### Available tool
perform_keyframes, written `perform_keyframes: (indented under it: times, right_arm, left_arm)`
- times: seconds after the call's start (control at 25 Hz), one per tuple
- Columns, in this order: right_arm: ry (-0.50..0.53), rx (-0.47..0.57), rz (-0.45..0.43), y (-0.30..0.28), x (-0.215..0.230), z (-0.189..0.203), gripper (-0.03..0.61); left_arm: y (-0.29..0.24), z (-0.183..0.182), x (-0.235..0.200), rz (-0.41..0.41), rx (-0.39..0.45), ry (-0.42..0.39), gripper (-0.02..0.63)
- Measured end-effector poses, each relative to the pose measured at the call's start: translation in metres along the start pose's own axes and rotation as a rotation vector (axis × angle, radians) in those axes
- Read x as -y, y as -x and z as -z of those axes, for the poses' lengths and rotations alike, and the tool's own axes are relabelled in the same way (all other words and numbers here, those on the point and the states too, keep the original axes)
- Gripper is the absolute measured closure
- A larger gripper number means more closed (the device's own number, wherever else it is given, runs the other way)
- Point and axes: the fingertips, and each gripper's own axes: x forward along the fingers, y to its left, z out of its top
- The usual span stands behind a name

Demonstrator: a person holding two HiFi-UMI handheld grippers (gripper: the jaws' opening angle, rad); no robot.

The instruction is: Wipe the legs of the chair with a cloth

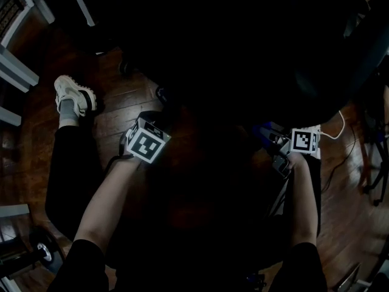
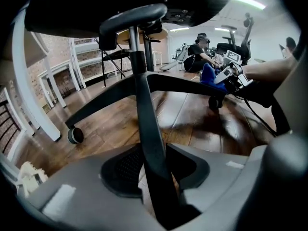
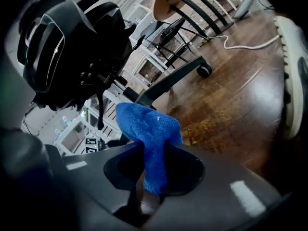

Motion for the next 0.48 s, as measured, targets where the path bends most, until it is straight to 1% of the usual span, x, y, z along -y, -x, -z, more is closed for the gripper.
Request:
perform_keyframes:
  times: [0.08, 0.12, 0.2, 0.28, 0.4, 0.48]
  right_arm:
    - [-0.059, 0.045, 0.019, 0.004, 0.007, 0.006, 0.479]
    - [-0.071, 0.069, 0.007, 0.004, 0.005, 0.008, 0.479]
    - [-0.071, 0.104, -0.043, -0.001, -0.007, 0.012, 0.479]
    - [-0.061, 0.109, -0.094, -0.011, -0.027, 0.019, 0.479]
    - [-0.067, 0.066, -0.136, -0.034, -0.058, 0.038, 0.476]
    - [-0.065, 0.036, -0.126, -0.047, -0.071, 0.053, 0.474]
  left_arm:
    - [-0.004, -0.005, -0.009, 0.013, 0.012, -0.041, 0.462]
    - [-0.006, -0.008, -0.015, 0.026, 0.023, -0.052, 0.462]
    - [-0.014, -0.011, -0.027, 0.048, 0.044, -0.058, 0.463]
    - [-0.022, -0.012, -0.044, 0.043, 0.05, -0.071, 0.463]
    - [-0.029, -0.018, -0.073, -0.018, 0.05, -0.12, 0.457]
    - [-0.024, -0.02, -0.092, -0.118, 0.051, -0.186, 0.446]
